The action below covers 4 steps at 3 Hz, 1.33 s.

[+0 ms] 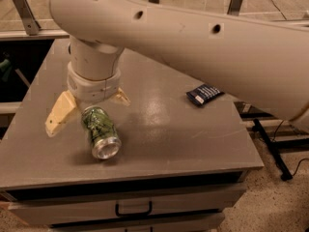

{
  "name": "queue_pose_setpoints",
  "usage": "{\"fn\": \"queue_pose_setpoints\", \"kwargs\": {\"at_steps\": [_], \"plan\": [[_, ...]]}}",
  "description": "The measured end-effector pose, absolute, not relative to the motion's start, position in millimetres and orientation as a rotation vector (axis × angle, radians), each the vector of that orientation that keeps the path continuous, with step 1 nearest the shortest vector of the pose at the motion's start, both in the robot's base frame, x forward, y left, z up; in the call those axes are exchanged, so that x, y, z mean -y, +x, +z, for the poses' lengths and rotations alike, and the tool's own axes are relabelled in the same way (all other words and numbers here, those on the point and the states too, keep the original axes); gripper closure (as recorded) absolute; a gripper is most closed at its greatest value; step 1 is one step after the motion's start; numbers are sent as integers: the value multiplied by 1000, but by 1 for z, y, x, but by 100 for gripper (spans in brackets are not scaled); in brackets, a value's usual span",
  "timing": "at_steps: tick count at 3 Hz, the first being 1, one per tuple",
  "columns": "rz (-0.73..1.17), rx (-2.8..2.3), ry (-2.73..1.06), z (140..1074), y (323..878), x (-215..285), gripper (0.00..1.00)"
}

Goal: Place green can upright

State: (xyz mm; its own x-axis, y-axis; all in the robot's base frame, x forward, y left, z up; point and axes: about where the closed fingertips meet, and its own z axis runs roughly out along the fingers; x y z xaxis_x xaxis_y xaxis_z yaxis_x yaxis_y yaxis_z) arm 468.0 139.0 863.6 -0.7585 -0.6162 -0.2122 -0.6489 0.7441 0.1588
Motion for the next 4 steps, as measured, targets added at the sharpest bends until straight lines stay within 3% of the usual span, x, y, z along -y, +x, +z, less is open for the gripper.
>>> {"fn": "queue_pose_setpoints", "kwargs": {"at_steps": [1, 4], "plan": [[280, -2810, -1012, 853, 467, -150, 16], [183, -2734, -1049, 856, 490, -146, 87]]}}
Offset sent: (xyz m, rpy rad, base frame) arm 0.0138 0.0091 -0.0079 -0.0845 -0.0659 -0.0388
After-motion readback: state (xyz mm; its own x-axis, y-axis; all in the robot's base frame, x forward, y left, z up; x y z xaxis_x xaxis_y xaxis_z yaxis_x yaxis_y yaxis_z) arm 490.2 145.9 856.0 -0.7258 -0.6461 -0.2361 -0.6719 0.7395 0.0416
